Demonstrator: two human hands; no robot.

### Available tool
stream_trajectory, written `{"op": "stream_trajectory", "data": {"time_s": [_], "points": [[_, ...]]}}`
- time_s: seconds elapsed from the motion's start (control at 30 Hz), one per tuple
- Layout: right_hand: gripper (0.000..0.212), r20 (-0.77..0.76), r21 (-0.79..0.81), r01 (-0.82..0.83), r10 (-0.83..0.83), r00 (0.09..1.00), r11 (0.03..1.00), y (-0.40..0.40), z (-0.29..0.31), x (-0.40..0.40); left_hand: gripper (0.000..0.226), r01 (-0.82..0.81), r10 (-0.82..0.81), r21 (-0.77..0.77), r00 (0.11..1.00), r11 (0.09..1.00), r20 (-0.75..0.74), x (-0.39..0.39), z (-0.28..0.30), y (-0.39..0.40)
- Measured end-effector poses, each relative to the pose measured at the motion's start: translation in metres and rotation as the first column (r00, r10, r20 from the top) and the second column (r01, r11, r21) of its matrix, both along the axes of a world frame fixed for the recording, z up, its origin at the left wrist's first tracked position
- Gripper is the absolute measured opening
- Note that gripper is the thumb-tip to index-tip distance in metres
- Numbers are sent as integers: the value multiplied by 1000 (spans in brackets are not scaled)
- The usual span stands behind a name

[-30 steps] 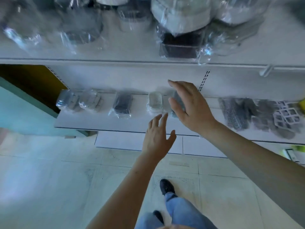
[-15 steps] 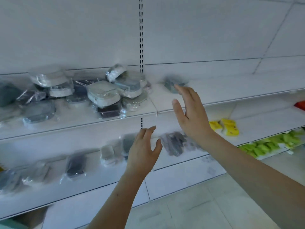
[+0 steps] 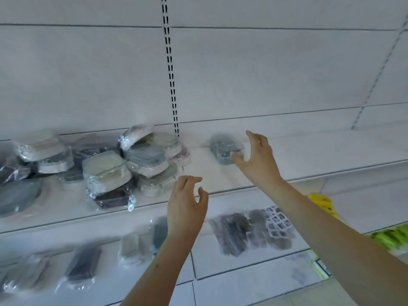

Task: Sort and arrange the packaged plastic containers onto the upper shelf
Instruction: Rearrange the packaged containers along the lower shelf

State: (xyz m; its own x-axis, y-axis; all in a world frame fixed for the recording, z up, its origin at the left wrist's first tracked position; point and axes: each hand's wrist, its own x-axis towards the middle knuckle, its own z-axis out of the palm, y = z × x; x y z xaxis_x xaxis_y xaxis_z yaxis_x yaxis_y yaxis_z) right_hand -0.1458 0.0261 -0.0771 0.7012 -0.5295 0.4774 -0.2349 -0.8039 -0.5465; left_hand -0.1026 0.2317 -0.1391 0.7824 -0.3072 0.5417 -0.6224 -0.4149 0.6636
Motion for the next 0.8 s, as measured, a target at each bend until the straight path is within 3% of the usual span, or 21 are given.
{"op": "stream_trajectory", "data": {"time_s": [0.1,0.2,0.33,0.47,0.57,0.7,0.8], "points": [[87,-140,5,-40,40,989,999,-30,-20,41,24,-208,217,-100,971,973,97,32,3,-13],[96,-245,30,-40,46,968,999,-49,-36,77,31,-432,451,-134,874,892,179,58,8,-11],[93,-293,83,0,24,956,997,-59,-51,106,51,-657,651,-12,744,754,150,78,16,-3],[89,-238,95,-28,50,970,995,-52,-55,115,87,-652,667,323,741,686,79,97,25,-8],[89,-219,125,-72,98,971,990,-39,-60,119,94,-632,686,519,718,576,113,109,33,-17],[97,-230,85,-82,100,968,993,-26,-65,126,93,-634,734,586,673,504,97,121,47,-22],[90,-185,97,-98,115,976,990,-24,-67,127,79,-656,730,550,673,517,117,127,45,-19]]}}
